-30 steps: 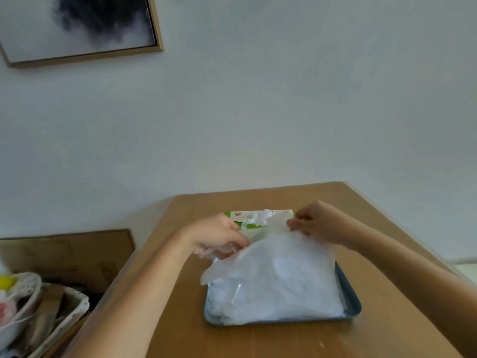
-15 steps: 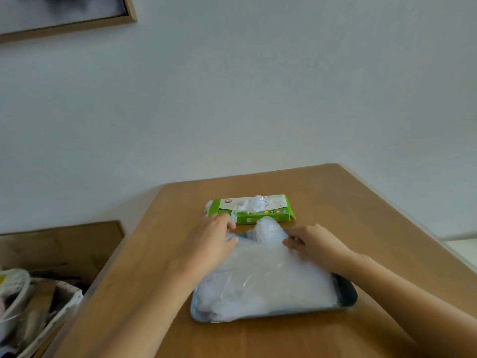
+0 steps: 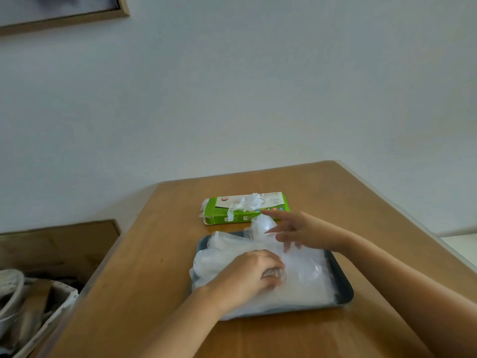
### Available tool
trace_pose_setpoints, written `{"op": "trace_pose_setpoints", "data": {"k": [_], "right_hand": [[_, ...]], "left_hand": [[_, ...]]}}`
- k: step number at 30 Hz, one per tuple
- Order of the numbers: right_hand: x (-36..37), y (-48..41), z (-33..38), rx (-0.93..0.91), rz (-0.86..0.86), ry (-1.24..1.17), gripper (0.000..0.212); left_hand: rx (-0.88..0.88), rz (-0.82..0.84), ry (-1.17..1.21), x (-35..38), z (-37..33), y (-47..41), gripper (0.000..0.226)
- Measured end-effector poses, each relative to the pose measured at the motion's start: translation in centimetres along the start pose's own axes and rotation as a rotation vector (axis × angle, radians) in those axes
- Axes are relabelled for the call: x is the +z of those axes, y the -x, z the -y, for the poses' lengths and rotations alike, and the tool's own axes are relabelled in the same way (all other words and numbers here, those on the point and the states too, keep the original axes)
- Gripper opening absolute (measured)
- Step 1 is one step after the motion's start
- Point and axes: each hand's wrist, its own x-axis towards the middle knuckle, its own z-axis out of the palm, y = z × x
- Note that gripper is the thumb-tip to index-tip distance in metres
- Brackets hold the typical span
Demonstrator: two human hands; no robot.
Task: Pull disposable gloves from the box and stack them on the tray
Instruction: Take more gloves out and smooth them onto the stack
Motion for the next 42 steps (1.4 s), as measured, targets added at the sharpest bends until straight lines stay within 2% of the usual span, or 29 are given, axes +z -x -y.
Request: {"op": "trace_pose_setpoints", "data": {"k": [3, 6, 8, 9, 11, 12, 13, 14, 17, 20, 22, 26, 28, 32, 35, 39, 42], "right_hand": [[-0.7, -0.9, -0.4, -0.025, 0.11, 0.048, 0.077], [-0.9, -1.5, -0.9, -0.052, 0.09, 0.086, 0.081], [-0.9, -1.9, -0.9, -0.047, -0.053, 0.132, 0.076], [-0.7, -1.8, -0.7, -0.033, -0.196, 0.195, 0.07], [0.4, -1.1, -0.2, -0.11, -0.509, 0.328, 0.049], [1.3, -0.3, 0.2, -0.216, -0.593, 0.355, 0.031], [2.3, 1.0, 0.8, -0.316, -0.577, 0.386, 0.015], [3.3, 2.3, 1.2, -0.366, -0.467, 0.456, 0.002], [5.1, 4.8, 1.5, -0.221, -0.066, 0.59, 0.026], [3.8, 5.2, 0.9, -0.091, 0.085, 0.614, 0.052], [3.0, 4.5, 0.7, -0.106, 0.162, 0.763, 0.058], [2.1, 1.8, 0.2, -0.217, 0.124, 1.035, 0.059], [1.5, 0.4, -0.3, -0.223, 0.085, 1.049, 0.065], [1.2, -1.9, -1.6, -0.207, 0.098, 0.879, 0.075], [1.3, -3.1, -2.2, -0.24, 0.019, 0.677, 0.082], [0.3, -4.1, -1.8, -0.105, 0.041, 0.492, 0.07], [-0.7, -5.4, 0.3, -0.099, -0.074, 0.488, 0.047]], "left_hand": [[-0.014, 0.009, -0.015, 0.0, 0.3, 0.2, 0.038], [-0.01, 0.03, -0.07, 0.4, 0.7, 0.2, 0.042], [-0.019, 0.059, -0.108, 0.5, 1.2, 0.2, 0.046], [-0.036, 0.077, -0.123, 0.5, 1.3, 0.3, 0.051], [-0.091, 0.12, -0.151, 0.2, 1.7, 0.3, 0.063], [-0.124, 0.154, -0.16, 0.2, 1.9, 0.1, 0.071], [-0.151, 0.178, -0.172, 0.2, 2.1, 0.0, 0.08], [-0.176, 0.19, -0.191, 0.3, 2.5, -0.2, 0.089], [-0.227, 0.214, -0.249, 0.5, 3.2, -0.6, 0.095], [-0.242, 0.255, -0.31, 0.3, 2.9, -0.3, 0.097], [-0.266, 0.248, -0.287, 0.3, 2.7, -0.2, 0.105], [-0.324, 0.229, -0.241, 0.5, 2.7, -0.2, 0.117], [-0.345, 0.22, -0.251, 0.6, 2.8, -0.1, 0.121], [-0.364, 0.222, -0.249, 0.5, 2.6, 0.2, 0.119], [-0.407, 0.229, -0.258, 0.0, 2.5, 0.9, 0.114], [-0.537, 0.25, -0.347, -2.1, 2.6, 2.8, 0.106], [-0.556, 0.112, -0.276, -5.1, 2.9, 2.9, 0.075]]}}
